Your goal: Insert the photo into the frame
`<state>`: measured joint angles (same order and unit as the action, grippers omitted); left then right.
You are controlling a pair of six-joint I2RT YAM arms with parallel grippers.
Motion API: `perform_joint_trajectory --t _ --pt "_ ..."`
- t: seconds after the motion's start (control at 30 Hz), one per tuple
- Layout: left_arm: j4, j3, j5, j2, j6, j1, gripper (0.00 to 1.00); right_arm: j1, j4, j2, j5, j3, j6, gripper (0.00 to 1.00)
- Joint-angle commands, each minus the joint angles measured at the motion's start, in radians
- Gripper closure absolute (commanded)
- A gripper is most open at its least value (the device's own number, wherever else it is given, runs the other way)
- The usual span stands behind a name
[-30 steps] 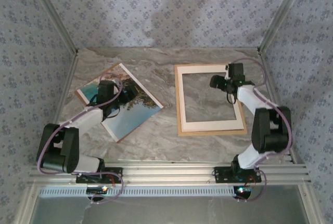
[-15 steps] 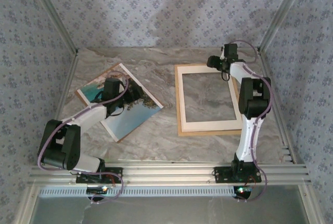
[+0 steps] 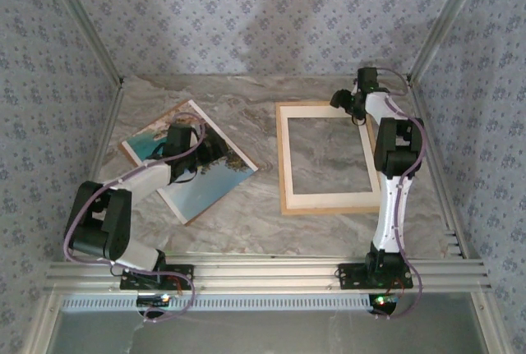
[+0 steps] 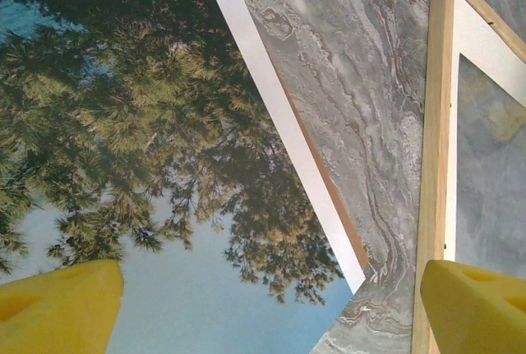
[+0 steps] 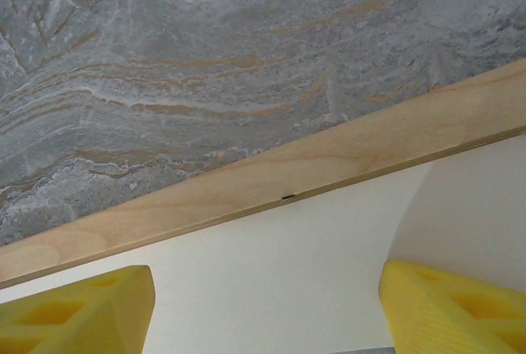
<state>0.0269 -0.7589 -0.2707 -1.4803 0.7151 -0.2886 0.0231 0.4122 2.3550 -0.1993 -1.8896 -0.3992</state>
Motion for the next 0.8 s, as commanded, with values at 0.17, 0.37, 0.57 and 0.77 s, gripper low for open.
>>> perform_joint_trajectory --t 0.17,0.37,0.57,0.77 --pt "0.002 -0.031 -0.019 -0.017 -0.02 -0.007 0.07 0.012 0.078 0.007 -0.052 0.017 -0.04 0.27" --pt "-0.003 -0.037 -0.028 -0.027 -0.024 -0.007 0.07 0.024 0.047 -0.03 -0.098 0.014 -0.022 0.25" --pt "0.001 -0.035 -0.028 -0.029 -0.025 -0.007 0.07 0.023 0.009 -0.184 -0.095 0.131 0.033 0.2" --pt "-0.027 -0.035 0.003 -0.016 -0.063 -0.007 0.07 0.027 -0.007 -0.407 -0.021 0.405 0.064 0.19"
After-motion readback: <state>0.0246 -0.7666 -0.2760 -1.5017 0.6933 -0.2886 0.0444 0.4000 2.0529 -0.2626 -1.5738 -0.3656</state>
